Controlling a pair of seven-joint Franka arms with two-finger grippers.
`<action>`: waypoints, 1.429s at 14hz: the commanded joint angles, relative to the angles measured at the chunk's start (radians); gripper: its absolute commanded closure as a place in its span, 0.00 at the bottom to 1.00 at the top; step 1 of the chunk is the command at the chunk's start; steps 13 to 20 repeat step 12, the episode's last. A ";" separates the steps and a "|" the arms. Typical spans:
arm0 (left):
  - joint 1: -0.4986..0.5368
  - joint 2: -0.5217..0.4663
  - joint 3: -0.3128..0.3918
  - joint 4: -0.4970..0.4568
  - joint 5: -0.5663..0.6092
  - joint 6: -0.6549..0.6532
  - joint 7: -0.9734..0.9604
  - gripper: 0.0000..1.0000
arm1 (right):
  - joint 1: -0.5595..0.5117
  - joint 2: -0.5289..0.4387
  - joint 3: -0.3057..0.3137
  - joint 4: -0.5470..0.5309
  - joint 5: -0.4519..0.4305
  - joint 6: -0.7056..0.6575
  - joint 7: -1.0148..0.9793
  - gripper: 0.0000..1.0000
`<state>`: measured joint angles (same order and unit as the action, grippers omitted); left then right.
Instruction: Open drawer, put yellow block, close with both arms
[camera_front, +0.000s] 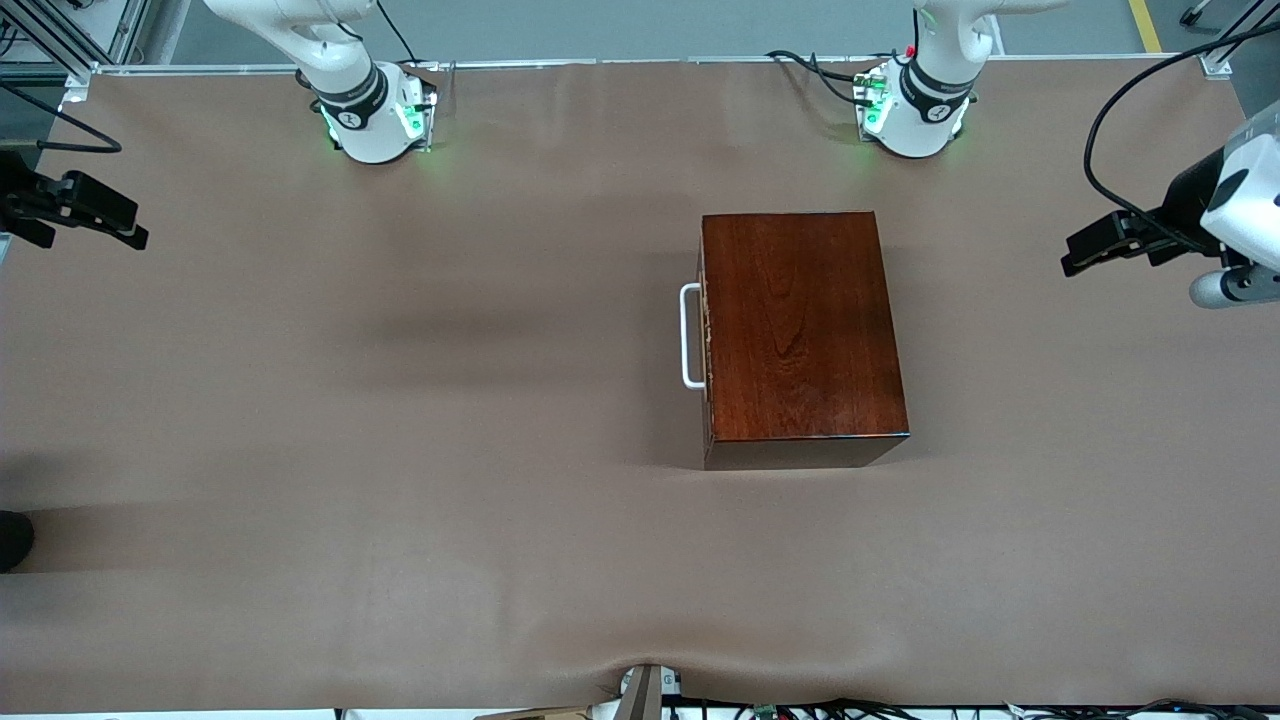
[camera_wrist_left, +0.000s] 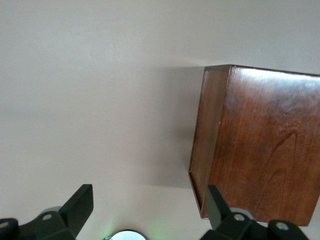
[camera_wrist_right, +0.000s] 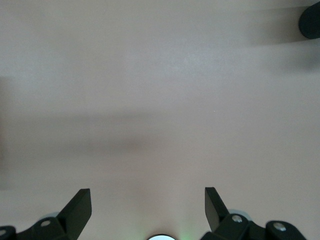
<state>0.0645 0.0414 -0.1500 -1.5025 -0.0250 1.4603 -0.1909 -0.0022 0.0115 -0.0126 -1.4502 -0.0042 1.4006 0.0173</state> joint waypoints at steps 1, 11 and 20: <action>0.028 -0.077 -0.034 -0.085 0.042 0.043 0.088 0.00 | -0.035 -0.016 0.010 -0.018 0.000 0.006 -0.014 0.00; 0.018 -0.097 -0.037 -0.035 0.039 0.035 0.102 0.00 | -0.038 -0.019 0.010 -0.027 0.018 0.014 -0.016 0.00; 0.018 -0.097 -0.037 -0.033 0.040 0.035 0.100 0.00 | -0.039 -0.019 0.010 -0.029 0.018 0.014 -0.016 0.00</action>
